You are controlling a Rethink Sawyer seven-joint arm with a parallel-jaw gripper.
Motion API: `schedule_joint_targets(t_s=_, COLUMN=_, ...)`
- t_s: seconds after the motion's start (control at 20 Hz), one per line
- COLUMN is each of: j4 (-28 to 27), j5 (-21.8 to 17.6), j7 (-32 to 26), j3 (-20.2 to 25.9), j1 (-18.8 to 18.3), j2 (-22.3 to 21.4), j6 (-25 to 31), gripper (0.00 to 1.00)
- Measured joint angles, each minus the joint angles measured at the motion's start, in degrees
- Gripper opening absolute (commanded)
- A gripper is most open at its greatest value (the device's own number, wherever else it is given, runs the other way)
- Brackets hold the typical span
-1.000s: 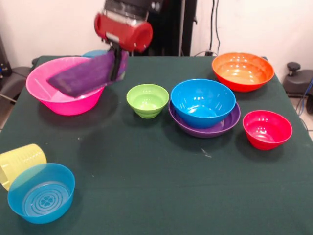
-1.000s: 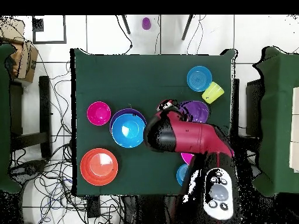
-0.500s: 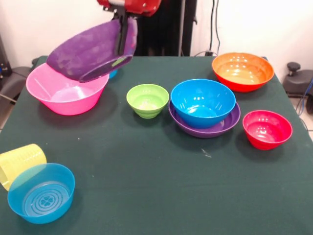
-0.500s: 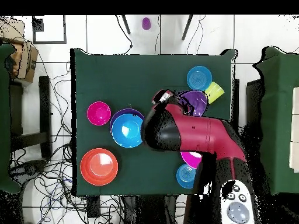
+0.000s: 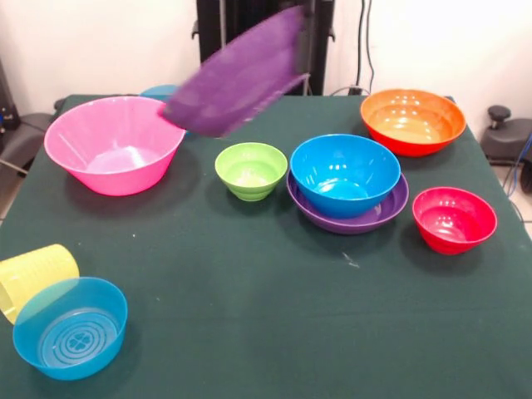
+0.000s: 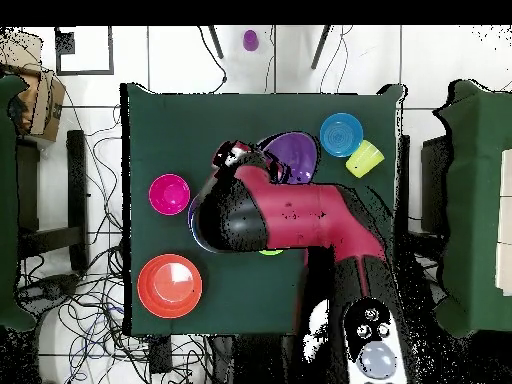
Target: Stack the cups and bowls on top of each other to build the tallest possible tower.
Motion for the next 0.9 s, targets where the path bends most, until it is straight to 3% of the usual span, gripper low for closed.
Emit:
schedule_joint_targets(t_s=0.3, j4=-0.1, j5=0.2, j7=0.0, j3=0.0, j1=6.1, j2=0.0, j6=0.0, gripper=0.0)
schedule_joint_targets(t_s=0.9, j4=-0.2, j5=1.3, j7=0.0, j3=-0.3, j1=9.9, j2=0.1, j6=0.0, gripper=0.0)
